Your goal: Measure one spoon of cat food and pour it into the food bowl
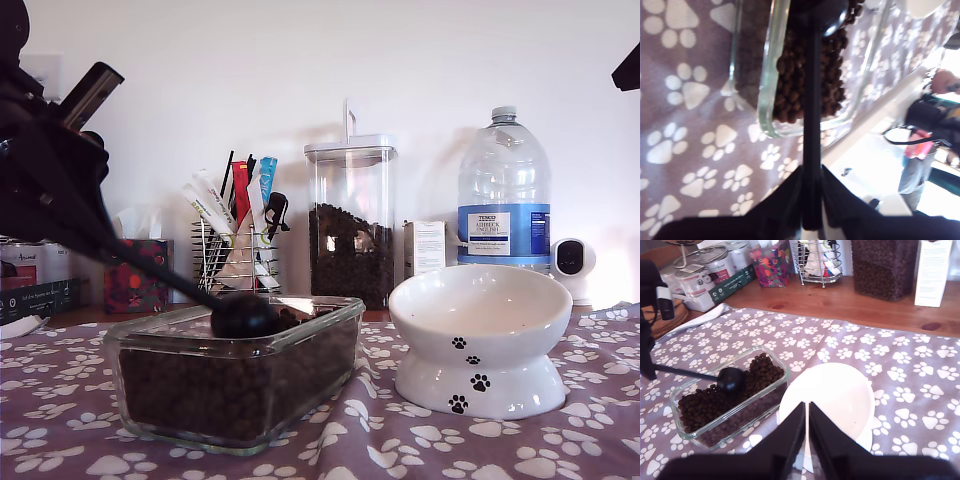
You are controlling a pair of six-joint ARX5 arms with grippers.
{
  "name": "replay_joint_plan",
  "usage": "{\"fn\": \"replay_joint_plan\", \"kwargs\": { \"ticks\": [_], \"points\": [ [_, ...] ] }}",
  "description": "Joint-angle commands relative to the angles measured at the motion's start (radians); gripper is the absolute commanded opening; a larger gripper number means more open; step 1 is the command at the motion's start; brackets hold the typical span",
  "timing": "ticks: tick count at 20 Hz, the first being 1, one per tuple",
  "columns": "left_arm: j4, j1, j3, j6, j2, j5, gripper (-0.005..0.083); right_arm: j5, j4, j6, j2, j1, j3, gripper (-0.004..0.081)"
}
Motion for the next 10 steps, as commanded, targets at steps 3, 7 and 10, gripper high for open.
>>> {"fn": "replay_joint_plan", "kwargs": {
  "ticks": [3, 7, 10],
  "points": [
    [-0.035, -0.017, -0.019, 0.002, 0.018, 0.021, -0.0021, -0.002, 0.011, 0.003, 0.005, 0.005, 0.010, -0.0010],
    [-0.094, -0.024, -0.022, 0.015, 0.018, 0.013, -0.0021, -0.003, 0.011, 0.003, 0.005, 0.005, 0.010, -0.0010],
    [-0.099, -0.024, -0.043, 0.016, 0.029, -0.014, -0.0021, -0.004, 0.011, 0.003, 0.005, 0.005, 0.010, -0.0010]
  ]
}}
